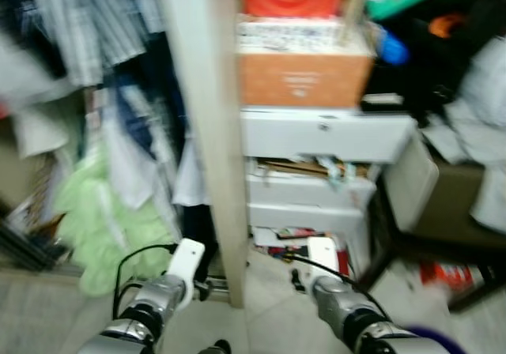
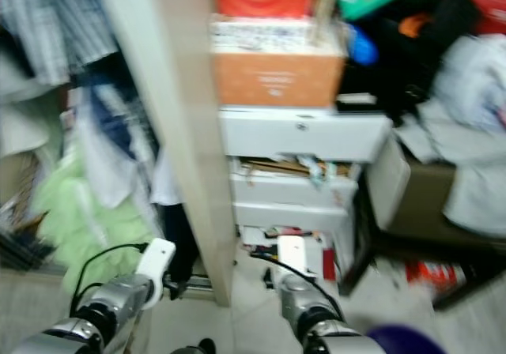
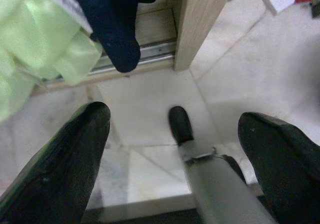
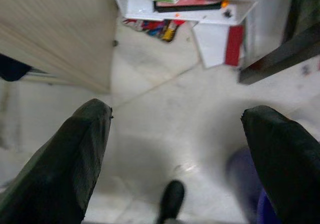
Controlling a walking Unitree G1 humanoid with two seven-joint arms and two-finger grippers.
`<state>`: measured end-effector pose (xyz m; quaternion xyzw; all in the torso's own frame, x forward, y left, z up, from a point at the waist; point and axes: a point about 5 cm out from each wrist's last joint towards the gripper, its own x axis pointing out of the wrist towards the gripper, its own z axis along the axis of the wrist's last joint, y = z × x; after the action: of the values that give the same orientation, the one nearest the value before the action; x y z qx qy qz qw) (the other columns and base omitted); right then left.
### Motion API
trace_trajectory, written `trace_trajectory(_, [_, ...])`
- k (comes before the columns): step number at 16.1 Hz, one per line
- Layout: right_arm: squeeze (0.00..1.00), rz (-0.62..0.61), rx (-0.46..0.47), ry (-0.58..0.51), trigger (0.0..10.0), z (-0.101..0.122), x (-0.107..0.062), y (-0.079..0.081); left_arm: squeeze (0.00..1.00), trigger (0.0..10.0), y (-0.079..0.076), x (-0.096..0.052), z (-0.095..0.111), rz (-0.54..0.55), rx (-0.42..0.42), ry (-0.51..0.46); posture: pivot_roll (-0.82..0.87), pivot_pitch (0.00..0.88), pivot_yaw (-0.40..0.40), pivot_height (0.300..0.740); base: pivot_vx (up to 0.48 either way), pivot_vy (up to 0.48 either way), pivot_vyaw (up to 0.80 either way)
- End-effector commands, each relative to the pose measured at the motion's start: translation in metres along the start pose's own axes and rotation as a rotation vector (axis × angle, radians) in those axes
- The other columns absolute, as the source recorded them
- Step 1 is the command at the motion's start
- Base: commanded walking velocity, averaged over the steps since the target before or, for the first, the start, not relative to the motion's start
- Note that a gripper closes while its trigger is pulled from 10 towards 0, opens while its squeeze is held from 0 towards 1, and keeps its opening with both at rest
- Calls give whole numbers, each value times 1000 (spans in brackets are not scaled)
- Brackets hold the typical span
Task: Clean up the room
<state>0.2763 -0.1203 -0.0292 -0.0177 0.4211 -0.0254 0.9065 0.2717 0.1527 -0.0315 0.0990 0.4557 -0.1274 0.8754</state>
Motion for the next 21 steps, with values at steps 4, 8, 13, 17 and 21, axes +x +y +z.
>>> trace_trajectory(4, [0, 15, -1, -17, 10000, 7, 0, 3, 0, 10000, 3, 0, 9, 23, 35, -23, 73, 10, 25, 740, 0, 0, 800])
trace_trajectory(8, [0, -5, 7, -2, 10000, 2, 0, -3, 0, 10000, -4, 1, 11, 5, 87, -16, 67, 18, 24, 740, 0, 0, 800])
trace_trajectory(13, [0, -5, 14, 56, 10000, -12, 0, -1, 0, 10000, -9, 1, 3, -54, 135, 37, 62, 33, 47, 740, 0, 0, 685])
trace_trajectory(17, [0, 16, -22, 35, 10000, -8, 0, 4, 0, 10000, -6, 1, 2, -41, 134, 30, 69, 30, 42, 740, 0, 0, 623])
trace_trajectory(21, [0, 23, -33, 23, 10000, -3, -1, 6, 0, 10000, -4, 1, 4, -25, 162, 24, 80, 20, 27, 740, 0, 0, 687])
